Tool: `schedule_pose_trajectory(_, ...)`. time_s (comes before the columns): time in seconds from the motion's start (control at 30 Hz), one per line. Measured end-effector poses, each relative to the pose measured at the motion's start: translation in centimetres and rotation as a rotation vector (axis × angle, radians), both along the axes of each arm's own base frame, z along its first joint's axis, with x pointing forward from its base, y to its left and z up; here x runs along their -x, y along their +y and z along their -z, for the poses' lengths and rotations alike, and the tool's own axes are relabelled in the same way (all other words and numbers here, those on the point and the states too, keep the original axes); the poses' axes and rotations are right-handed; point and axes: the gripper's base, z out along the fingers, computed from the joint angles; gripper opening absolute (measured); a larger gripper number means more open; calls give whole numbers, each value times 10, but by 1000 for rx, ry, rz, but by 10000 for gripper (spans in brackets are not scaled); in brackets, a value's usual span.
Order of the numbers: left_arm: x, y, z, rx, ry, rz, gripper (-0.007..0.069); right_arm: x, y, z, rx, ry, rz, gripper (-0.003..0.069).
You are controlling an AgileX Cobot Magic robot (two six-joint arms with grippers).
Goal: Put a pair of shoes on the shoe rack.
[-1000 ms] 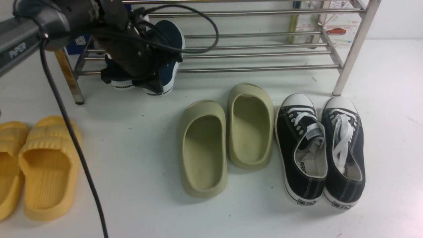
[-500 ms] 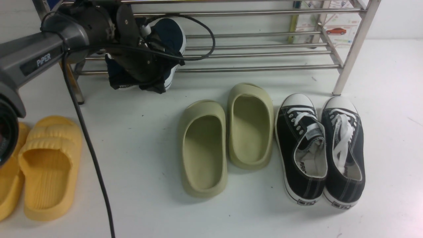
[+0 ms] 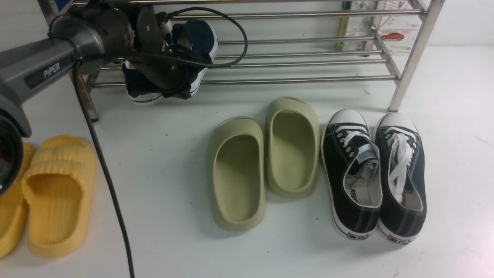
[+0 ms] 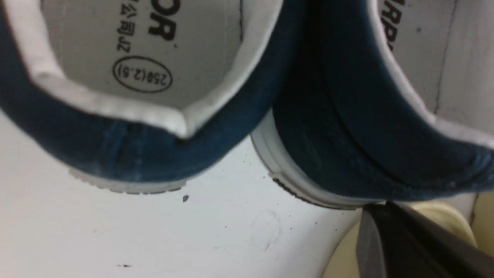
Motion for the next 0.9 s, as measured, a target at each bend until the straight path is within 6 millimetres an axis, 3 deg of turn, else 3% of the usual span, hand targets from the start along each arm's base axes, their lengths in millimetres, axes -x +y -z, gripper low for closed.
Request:
schedule_pose_trajectory(0.23, 9, 3, -8, -40, 40, 34, 108, 0, 0, 0, 0, 0, 0, 239)
schedule_pose_trajectory(0.33, 23, 4, -36, -48, 18, 91, 246, 0, 0, 0, 0, 0, 0, 239)
schedule_pose_trajectory(0.47, 50, 7, -81, -44, -14, 154, 329, 0, 0, 0, 0, 0, 0, 239)
schedule_pose_trajectory(0.6, 109, 19, -151, -40, -65, 201, 333, 0, 0, 0, 0, 0, 0, 239)
schedule_pose_trajectory(0.63, 116, 20, -158, -38, -79, 202, 331, 0, 0, 0, 0, 0, 0, 239)
schedule_pose_trajectory(0.67, 147, 28, -187, -40, -126, 208, 294, 0, 0, 0, 0, 0, 0, 239)
schedule_pose_trajectory(0.77, 201, 43, -228, -53, -223, 206, 224, 0, 0, 0, 0, 0, 0, 239)
schedule_pose_trajectory(0.8, 217, 47, -237, -57, -247, 203, 194, 0, 0, 0, 0, 0, 0, 239)
schedule_pose_trajectory(0.83, 221, 48, -239, -59, -254, 203, 194, 0, 0, 0, 0, 0, 0, 239)
schedule_pose_trajectory(0.9, 272, 63, -255, -77, -318, 190, 113, 0, 0, 0, 0, 0, 0, 239)
